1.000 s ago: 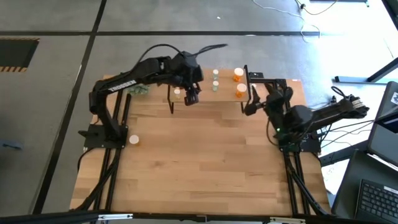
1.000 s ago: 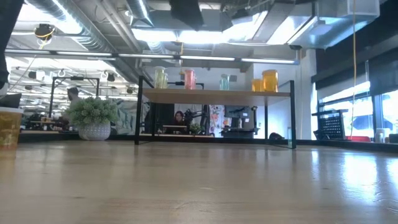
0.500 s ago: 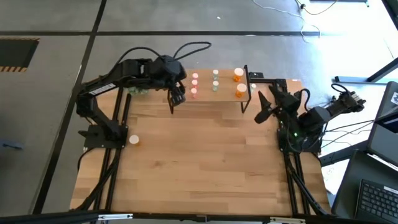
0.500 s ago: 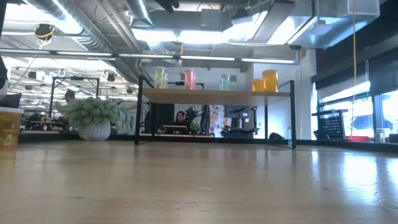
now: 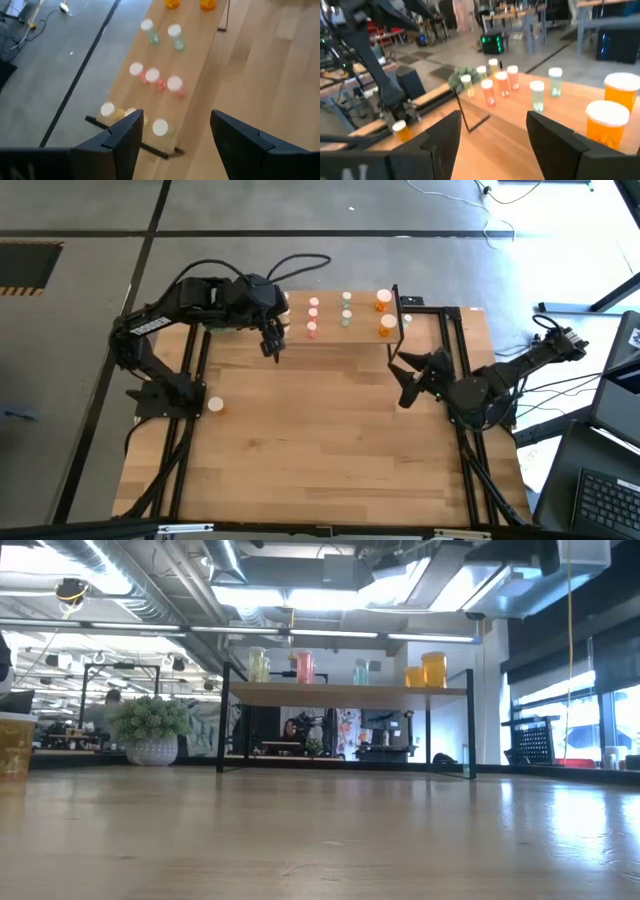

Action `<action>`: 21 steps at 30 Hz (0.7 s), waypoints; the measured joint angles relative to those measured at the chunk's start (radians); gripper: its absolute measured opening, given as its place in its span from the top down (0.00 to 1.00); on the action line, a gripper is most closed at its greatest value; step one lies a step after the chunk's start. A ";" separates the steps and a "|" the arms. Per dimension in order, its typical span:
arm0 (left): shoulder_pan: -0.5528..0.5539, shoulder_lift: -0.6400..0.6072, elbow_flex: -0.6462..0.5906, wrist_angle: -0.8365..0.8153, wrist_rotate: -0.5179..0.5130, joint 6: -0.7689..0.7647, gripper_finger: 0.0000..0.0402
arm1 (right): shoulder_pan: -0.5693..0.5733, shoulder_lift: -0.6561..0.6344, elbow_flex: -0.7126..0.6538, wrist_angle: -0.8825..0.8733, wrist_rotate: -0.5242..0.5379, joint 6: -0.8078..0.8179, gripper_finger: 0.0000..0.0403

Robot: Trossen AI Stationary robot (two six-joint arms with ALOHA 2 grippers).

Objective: Pick and place medicine bottles onto shelf by color
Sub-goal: Put the right orange pill bottle on the shelf aligned with the other orange pill bottle

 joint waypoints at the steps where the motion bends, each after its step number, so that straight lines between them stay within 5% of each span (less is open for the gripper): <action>1: -0.002 -0.002 0.000 -0.010 0.000 0.000 0.44 | -0.013 0.002 0.000 -0.028 -0.022 0.023 0.44; 21: -0.010 -0.005 0.000 -0.009 0.000 -0.022 0.44 | -0.396 0.150 0.000 -0.238 -0.358 0.075 0.44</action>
